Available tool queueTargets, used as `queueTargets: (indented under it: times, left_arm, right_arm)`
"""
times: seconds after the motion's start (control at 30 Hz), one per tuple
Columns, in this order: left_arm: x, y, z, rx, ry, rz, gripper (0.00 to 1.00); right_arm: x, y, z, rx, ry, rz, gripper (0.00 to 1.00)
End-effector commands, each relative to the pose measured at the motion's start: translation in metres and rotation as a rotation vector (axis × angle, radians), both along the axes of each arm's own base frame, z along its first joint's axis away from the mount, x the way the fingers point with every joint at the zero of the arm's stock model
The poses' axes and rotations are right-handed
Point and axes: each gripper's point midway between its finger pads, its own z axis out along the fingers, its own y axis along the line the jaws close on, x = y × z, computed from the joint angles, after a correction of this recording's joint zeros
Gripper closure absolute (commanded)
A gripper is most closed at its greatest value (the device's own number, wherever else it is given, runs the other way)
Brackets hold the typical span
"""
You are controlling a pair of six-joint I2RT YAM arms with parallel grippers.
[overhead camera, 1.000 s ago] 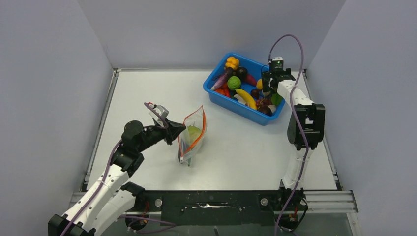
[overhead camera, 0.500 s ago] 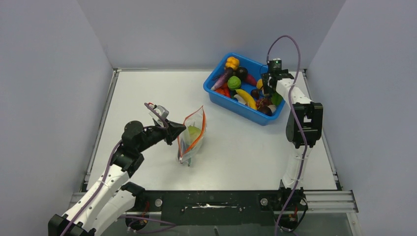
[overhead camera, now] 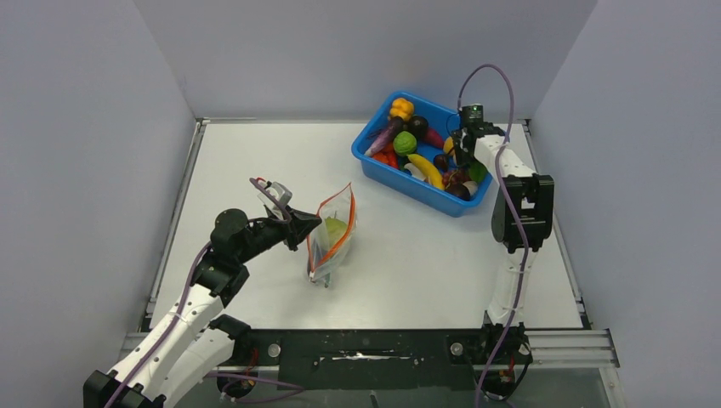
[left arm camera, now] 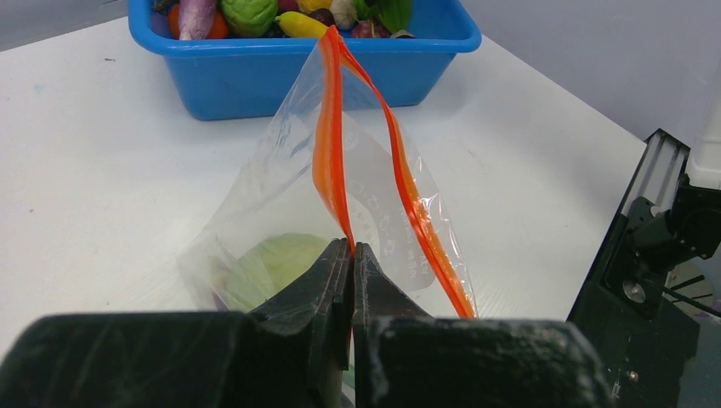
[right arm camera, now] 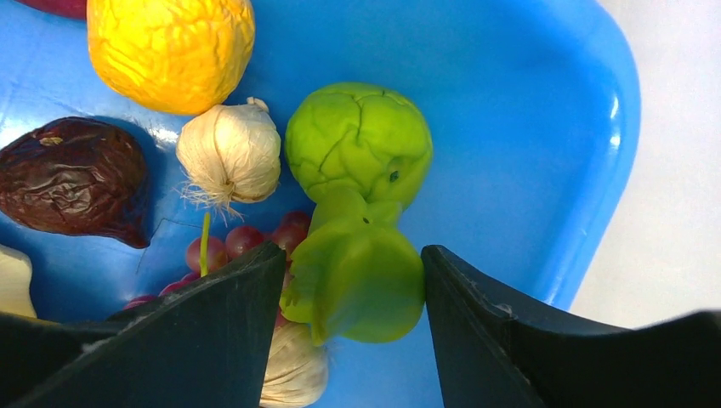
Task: Place the food in the zip-top bag and seal the zipper
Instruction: Pick up the fake fruit from the bin.
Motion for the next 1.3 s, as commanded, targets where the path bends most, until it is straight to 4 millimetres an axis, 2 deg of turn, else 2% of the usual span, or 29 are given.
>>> queueTargets:
  times: [0.0, 0.23, 0.5, 0.77, 0.9, 1.07, 1.27]
  left_arm:
    - [-0.001, -0.002, 0.021, -0.023, -0.089, -0.016, 1.00]
    - [-0.001, -0.002, 0.021, -0.022, -0.090, -0.016, 1.00]
    - [-0.002, -0.001, 0.020, -0.021, -0.089, -0.016, 1.00]
    - [0.001, 0.001, 0.022, -0.037, -0.089, 0.009, 1.00]
    - [0.002, -0.001, 0.025, -0.068, -0.070, 0.016, 1.00]
    - [0.005, -0.001, 0.036, -0.091, -0.066, 0.027, 1.00]
    - [0.016, 0.004, 0.050, -0.095, -0.057, 0.089, 1.00]
  right_arm:
    - [0.005, -0.008, 0.025, -0.039, -0.037, -0.014, 0.41]
    - [0.006, 0.000, 0.054, -0.053, -0.099, 0.000, 0.52]
    - [-0.001, 0.016, 0.080, -0.082, -0.162, 0.027, 0.57]
    - [-0.019, 0.038, 0.129, -0.091, -0.267, 0.051, 0.58]
    - [-0.033, 0.060, 0.154, -0.053, -0.335, 0.088, 0.59]
    - [-0.058, 0.099, 0.186, 0.009, -0.432, 0.172, 0.60]
    - [-0.096, 0.155, 0.229, 0.127, -0.574, 0.365, 0.60]
